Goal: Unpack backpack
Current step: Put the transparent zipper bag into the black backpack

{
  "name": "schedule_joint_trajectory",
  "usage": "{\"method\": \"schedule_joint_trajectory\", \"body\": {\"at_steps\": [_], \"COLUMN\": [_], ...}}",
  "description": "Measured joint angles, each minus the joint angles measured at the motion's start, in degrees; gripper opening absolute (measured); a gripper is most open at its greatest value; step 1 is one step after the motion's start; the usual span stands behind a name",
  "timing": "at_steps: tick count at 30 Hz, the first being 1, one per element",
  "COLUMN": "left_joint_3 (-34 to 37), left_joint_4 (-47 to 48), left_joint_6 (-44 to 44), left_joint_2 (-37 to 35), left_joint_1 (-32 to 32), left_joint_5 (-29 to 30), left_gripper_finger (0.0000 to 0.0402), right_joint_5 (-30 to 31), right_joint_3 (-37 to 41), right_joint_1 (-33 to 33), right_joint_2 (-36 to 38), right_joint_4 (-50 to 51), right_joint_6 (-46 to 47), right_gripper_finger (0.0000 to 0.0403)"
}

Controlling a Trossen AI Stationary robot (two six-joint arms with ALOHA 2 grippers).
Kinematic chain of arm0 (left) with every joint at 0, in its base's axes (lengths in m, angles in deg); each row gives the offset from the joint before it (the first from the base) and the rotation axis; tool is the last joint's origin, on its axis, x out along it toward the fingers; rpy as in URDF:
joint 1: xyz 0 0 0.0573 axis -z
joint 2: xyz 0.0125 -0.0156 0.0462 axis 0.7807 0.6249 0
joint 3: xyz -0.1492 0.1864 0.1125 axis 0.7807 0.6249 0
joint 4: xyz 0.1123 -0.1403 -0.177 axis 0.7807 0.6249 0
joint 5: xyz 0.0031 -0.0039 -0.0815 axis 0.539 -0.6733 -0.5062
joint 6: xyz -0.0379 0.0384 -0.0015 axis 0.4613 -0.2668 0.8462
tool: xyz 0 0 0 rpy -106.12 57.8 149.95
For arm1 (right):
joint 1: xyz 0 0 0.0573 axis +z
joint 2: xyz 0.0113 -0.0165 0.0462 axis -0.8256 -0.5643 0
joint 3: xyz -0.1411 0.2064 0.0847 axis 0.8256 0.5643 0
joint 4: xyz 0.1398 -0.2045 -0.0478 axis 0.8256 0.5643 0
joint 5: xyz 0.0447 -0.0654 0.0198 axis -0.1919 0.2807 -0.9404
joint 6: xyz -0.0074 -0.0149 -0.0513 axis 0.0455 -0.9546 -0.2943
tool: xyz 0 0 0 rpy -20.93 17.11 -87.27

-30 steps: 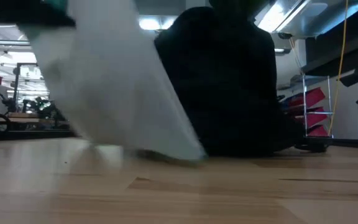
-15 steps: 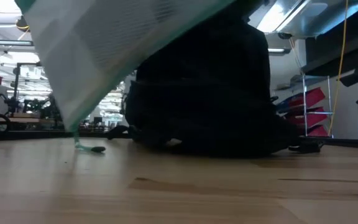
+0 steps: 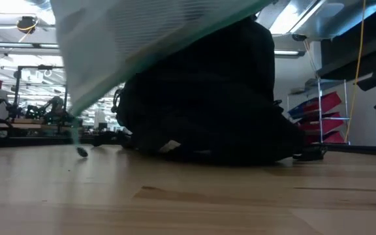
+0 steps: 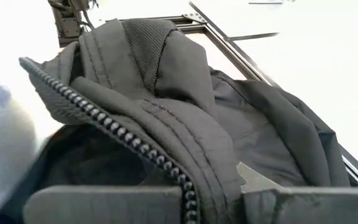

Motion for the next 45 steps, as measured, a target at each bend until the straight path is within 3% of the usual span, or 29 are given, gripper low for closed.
{"method": "schedule_joint_trajectory", "body": {"at_steps": [12, 19, 25, 37, 45], "left_joint_3": [0.02, 0.02, 0.02, 8.88, 15.00], "left_joint_4": [-15.14, -22.75, -23.80, -36.28, -37.00], "left_joint_6": [-17.28, -39.66, -47.71, -49.47, -49.60], "left_joint_2": [0.31, 0.37, 1.76, 9.24, 9.25], "left_joint_1": [-8.85, -12.17, -15.05, -19.64, -23.37], "left_joint_5": [-26.14, -48.73, -66.04, -66.50, -64.32], "left_gripper_finger": [0.0000, 0.0000, 0.0000, 0.0000, 0.0000], "right_joint_5": [-0.90, -0.97, -1.34, -2.87, -5.01], "right_joint_3": [0.00, 0.00, 0.00, 0.00, 0.00], "right_joint_1": [0.00, 0.00, 0.00, 0.04, 0.82], "right_joint_2": [-1.59, -1.59, -1.59, -1.59, -1.59], "right_joint_4": [-0.28, -0.18, -0.05, -0.49, -4.09], "right_joint_6": [-0.15, -0.39, -0.59, -0.43, -1.91], "right_gripper_finger": [0.0003, 0.0003, 0.0003, 0.0003, 0.0003]}}
